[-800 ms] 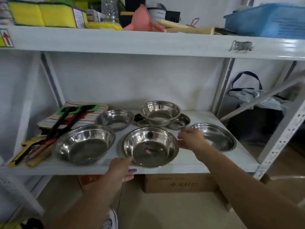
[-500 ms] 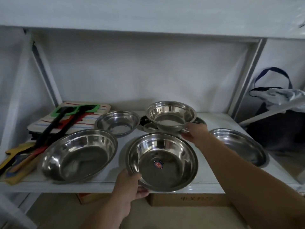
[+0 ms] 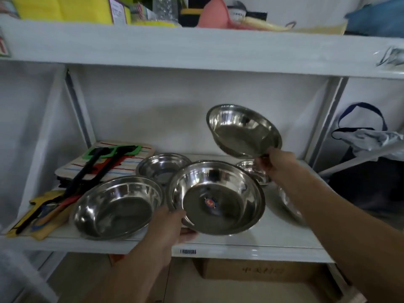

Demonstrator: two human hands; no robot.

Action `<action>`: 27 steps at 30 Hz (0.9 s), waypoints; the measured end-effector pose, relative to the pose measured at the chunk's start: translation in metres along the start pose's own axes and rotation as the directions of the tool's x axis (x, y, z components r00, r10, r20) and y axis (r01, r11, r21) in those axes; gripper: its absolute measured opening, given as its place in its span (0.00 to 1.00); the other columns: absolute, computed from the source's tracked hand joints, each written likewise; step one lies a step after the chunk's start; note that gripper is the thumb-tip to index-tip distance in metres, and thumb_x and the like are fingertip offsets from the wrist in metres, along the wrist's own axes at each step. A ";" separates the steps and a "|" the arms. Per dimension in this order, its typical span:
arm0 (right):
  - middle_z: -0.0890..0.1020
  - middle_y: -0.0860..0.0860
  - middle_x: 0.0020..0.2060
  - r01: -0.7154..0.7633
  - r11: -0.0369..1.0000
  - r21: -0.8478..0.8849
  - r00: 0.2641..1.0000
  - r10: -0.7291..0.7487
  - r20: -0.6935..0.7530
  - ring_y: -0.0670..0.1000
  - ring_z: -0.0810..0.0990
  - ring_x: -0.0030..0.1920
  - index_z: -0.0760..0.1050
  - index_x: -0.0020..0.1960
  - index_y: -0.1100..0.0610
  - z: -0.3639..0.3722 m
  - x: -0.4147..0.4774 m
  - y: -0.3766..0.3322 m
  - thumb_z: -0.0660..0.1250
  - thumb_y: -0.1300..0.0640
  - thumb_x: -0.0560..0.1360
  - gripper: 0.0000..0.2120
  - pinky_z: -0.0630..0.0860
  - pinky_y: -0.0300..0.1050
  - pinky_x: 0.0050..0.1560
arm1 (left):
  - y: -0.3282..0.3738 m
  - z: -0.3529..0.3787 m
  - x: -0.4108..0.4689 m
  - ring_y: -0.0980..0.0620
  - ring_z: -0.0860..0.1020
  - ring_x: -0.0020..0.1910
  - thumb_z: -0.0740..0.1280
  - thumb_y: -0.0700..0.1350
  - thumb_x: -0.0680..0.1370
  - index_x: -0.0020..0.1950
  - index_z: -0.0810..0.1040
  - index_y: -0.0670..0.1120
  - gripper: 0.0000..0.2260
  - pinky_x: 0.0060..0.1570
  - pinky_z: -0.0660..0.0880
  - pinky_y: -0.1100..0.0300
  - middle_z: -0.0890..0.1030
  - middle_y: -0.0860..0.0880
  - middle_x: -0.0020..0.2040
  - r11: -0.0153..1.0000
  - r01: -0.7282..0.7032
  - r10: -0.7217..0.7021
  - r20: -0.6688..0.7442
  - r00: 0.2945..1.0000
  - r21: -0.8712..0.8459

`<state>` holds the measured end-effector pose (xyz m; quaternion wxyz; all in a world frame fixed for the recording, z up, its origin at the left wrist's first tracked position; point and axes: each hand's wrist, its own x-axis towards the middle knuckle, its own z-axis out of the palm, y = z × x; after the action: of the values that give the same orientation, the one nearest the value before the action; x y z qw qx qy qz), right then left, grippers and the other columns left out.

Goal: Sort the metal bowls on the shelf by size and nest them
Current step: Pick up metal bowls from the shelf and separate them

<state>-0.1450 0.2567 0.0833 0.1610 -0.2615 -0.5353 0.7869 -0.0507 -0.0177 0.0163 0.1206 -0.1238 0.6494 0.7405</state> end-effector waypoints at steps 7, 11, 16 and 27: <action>0.83 0.61 0.32 -0.010 0.989 -0.145 0.970 0.045 0.239 0.53 0.81 0.30 0.76 0.50 0.71 -0.036 -0.109 -0.041 0.63 0.71 0.78 0.04 0.78 0.36 0.22 | 0.045 -0.020 -0.048 0.40 0.85 0.44 0.61 0.35 0.83 0.54 0.77 0.45 0.07 0.34 0.84 0.55 0.84 0.38 0.50 0.996 -0.091 0.091 -0.004 0.996 -0.002; 0.81 0.61 0.36 -0.035 0.960 -0.279 0.950 0.119 0.289 0.50 0.80 0.24 0.77 0.50 0.69 -0.038 -0.153 -0.027 0.63 0.70 0.79 0.05 0.76 0.35 0.20 | 0.048 -0.029 -0.076 0.41 0.85 0.41 0.62 0.35 0.82 0.50 0.77 0.43 0.06 0.33 0.84 0.55 0.83 0.39 0.47 0.994 -0.105 0.105 -0.014 0.994 -0.010; 0.82 0.61 0.37 0.043 0.903 -0.427 0.969 0.068 0.239 0.51 0.80 0.24 0.81 0.51 0.70 -0.034 -0.166 -0.009 0.70 0.69 0.75 0.06 0.78 0.37 0.23 | 0.050 -0.045 -0.090 0.41 0.87 0.40 0.65 0.36 0.82 0.57 0.80 0.40 0.07 0.31 0.83 0.57 0.86 0.37 0.49 0.993 -0.115 0.115 -0.008 0.993 -0.005; 0.86 0.59 0.41 0.081 0.884 -0.460 0.931 0.098 0.353 0.51 0.86 0.34 0.81 0.53 0.67 0.014 -0.160 0.036 0.71 0.72 0.74 0.08 0.82 0.41 0.31 | 0.068 -0.117 -0.077 0.36 0.87 0.42 0.59 0.54 0.83 0.58 0.80 0.47 0.15 0.39 0.84 0.50 0.87 0.37 0.48 0.999 -0.043 0.043 -0.020 0.999 0.012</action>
<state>-0.0219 0.1472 0.0923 -0.0128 -0.1436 -0.7281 0.6702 0.0020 -0.1436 0.0915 0.0987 -0.1165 0.6573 0.7380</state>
